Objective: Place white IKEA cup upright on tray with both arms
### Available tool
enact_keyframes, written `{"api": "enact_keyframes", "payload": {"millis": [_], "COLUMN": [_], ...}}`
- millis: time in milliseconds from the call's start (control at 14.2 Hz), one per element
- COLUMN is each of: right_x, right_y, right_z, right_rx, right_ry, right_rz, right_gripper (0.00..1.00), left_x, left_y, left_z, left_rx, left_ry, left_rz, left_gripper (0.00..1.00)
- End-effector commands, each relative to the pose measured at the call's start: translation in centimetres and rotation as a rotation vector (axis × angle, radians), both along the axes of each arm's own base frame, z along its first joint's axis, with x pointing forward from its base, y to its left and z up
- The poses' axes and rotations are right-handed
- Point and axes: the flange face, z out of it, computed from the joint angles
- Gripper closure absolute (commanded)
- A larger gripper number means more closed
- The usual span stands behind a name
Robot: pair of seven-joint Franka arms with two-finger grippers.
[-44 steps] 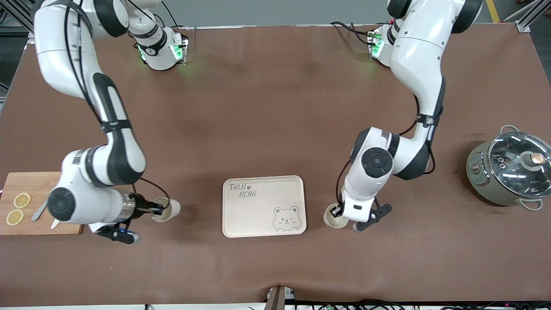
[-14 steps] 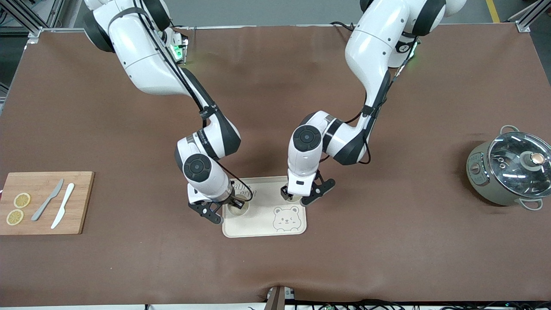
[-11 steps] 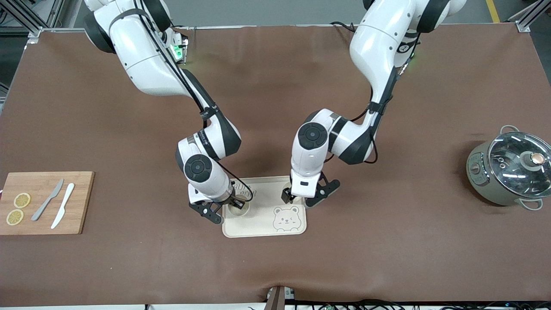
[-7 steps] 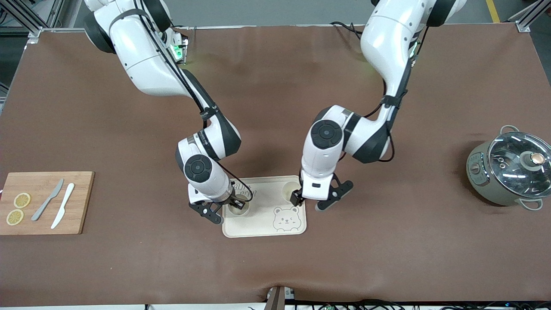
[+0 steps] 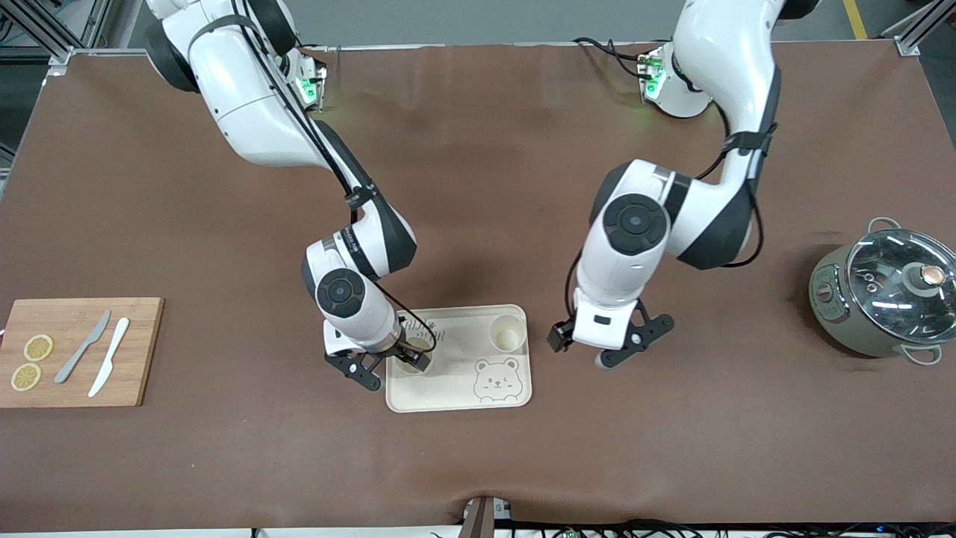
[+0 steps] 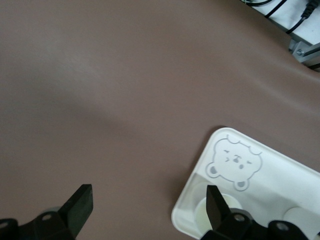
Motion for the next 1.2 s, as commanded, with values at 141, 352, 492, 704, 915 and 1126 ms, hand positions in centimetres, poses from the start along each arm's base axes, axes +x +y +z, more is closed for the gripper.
{"api": "enact_keyframes", "payload": {"millis": [141, 352, 492, 704, 915, 1126], "right_x": [-0.8, -1.8, -2.8, -5.0, -8.6, -11.7], "right_y": [-0.4, -0.9, -1.9, -5.3, -8.9, -15.5], "right_z": [5.6, 11.6, 16.7, 25.3, 33.7, 40.8], "right_rx": [-0.043, -0.054, -0.059, -0.066, -0.073, -0.076], "right_ry": [0.051, 0.081, 0.091, 0.124, 0.145, 0.152], "right_rz": [0.039, 0.050, 0.088, 0.132, 0.186, 0.255], "right_gripper": [0.00, 0.00, 0.00, 0.00, 0.00, 0.00], "left_x": [-2.1, -3.1, -3.2, -3.7, -4.4, -5.0], "left_y": [6.9, 11.1, 14.1, 18.9, 22.7, 25.8], "left_z": [4.5, 6.8, 8.7, 11.7, 13.9, 15.2], "left_rx": [0.019, 0.030, 0.034, 0.037, 0.037, 0.037], "left_ry": [0.040, 0.072, 0.087, 0.103, 0.114, 0.123], "left_rz": [-0.127, -0.205, -0.246, -0.316, -0.370, -0.412], "left_gripper": [0.00, 0.00, 0.00, 0.00, 0.00, 0.00]}}
